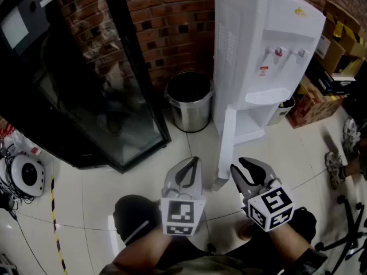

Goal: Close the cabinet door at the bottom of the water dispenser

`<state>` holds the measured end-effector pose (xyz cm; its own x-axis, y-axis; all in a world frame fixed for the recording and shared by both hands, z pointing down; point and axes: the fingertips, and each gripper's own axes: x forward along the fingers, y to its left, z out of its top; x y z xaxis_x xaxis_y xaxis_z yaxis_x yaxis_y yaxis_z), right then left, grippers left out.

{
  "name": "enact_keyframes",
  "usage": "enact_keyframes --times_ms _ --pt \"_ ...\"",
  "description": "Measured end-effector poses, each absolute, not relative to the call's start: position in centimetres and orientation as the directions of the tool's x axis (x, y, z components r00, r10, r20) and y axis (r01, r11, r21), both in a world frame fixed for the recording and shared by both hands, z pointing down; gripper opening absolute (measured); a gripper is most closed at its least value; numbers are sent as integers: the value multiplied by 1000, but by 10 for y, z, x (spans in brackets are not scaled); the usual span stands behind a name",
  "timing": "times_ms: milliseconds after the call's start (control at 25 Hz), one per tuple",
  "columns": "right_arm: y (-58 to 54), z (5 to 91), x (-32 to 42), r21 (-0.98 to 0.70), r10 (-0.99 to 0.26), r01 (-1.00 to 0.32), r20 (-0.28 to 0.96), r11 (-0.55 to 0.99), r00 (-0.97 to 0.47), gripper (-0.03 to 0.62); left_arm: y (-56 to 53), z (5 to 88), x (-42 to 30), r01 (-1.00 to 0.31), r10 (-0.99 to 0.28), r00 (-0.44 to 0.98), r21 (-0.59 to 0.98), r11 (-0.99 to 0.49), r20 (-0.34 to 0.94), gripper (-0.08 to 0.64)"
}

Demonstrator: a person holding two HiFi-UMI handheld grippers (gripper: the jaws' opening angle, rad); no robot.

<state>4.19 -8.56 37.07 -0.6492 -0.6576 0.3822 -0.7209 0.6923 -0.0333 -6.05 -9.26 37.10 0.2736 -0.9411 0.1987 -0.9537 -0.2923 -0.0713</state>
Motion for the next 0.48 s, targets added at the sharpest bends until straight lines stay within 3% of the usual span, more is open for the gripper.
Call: enact_keyframes --times_ms 480 --pt "-76 434 9 41 -535 -625 562 780 -631 129 -99 377 -56 -945 -931 294 -80 -317 214 1"
